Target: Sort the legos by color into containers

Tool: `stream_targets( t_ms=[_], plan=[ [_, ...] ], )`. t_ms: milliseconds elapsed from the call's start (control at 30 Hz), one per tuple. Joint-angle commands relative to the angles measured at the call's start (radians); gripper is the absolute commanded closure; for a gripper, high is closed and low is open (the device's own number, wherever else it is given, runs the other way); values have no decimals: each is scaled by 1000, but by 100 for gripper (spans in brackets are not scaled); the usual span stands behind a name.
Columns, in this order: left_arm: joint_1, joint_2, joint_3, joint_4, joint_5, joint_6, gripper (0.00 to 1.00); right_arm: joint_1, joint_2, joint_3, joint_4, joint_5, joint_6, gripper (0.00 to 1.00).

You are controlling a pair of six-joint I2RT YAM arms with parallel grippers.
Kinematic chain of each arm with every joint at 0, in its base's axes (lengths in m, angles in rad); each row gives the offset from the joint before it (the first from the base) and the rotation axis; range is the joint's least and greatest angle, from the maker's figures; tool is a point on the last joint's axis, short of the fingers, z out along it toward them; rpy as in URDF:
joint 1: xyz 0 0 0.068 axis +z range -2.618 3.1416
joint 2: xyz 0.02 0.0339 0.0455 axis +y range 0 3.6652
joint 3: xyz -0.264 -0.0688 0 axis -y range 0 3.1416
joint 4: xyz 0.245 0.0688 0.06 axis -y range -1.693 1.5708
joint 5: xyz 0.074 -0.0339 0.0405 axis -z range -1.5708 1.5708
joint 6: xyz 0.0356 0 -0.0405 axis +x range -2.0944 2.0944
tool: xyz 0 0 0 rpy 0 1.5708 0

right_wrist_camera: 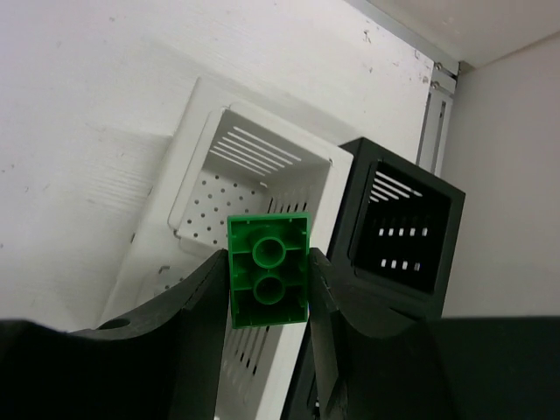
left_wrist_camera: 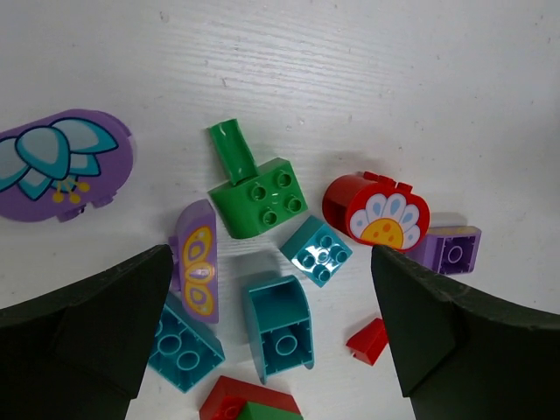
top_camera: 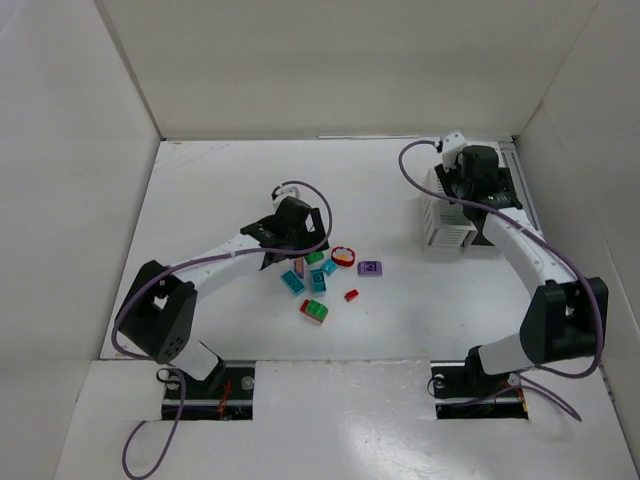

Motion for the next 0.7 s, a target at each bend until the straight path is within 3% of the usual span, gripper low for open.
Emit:
stream_targets(
  t_ms=[0, 133, 433, 667],
  plan=[
    [7, 24, 63, 11, 26, 26, 6, -19, 34, 72, 121, -5, -63, 60],
    [7, 53, 73, 2, 35, 8, 7, -28, 93, 82, 152, -23, -72, 58],
    [7, 135, 105, 2, -57, -12, 10, -28, 125, 82, 163, -81, -72, 35],
    [7, 159, 174, -16, -100, 63, 10, -37, 81, 53, 163, -136, -72, 32]
  ],
)
